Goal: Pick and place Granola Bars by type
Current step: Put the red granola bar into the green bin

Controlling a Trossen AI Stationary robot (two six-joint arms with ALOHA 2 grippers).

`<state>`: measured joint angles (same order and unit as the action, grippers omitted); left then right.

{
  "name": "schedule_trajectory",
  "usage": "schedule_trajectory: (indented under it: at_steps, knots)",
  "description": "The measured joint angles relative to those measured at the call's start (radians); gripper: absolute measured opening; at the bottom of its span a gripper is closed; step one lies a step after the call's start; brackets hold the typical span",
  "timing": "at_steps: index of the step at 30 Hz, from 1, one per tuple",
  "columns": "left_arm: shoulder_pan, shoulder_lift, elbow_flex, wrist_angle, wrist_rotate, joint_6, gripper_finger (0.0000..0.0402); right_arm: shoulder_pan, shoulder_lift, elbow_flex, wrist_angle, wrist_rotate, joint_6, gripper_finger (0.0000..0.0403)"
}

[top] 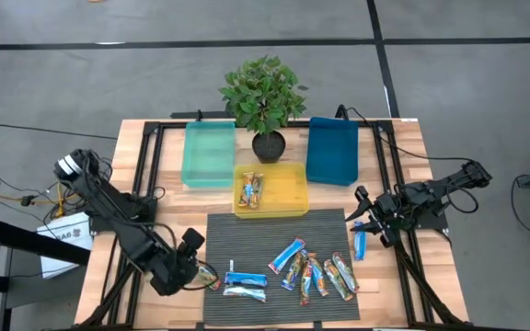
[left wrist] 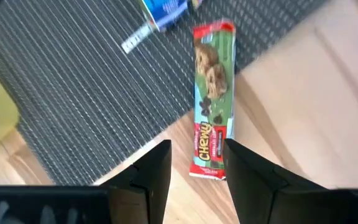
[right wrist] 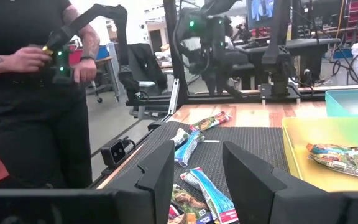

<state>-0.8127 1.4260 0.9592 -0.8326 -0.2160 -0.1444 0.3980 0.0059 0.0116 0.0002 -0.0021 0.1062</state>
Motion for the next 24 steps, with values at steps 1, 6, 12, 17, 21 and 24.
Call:
schedule_trajectory:
  at_steps: [1, 6, 12, 17, 21, 24]
  knots:
    - [-0.003, 0.018, 0.0, -0.001, 0.0, 0.0, 0.0138, 0.0, 0.0, 0.0, 0.0, 0.0, 0.0, 0.013]
    - [-0.018, 0.081, 0.0, 0.009, 0.022, 0.0, 0.0139, 0.0, 0.0, 0.0, 0.0, 0.0, 0.0, 0.013]
    - [-0.02, 0.115, 0.0, 0.017, 0.08, -0.02, 0.0172, 0.0, 0.0, 0.0, 0.0, 0.0, 0.0, 0.013]
    - [-0.02, 0.146, 0.0, 0.022, 0.069, -0.018, 0.0215, 0.0, 0.0, 0.0, 0.0, 0.0, 0.0, 0.013]
    - [-0.02, 0.178, 0.0, 0.029, 0.045, -0.017, 0.0232, 0.0, 0.0, 0.0, 0.0, 0.0, 0.0, 0.013]
    - [-0.02, 0.195, 0.0, 0.04, 0.034, -0.015, 0.0233, 0.0, 0.0, 0.0, 0.0, 0.0, 0.0, 0.013]
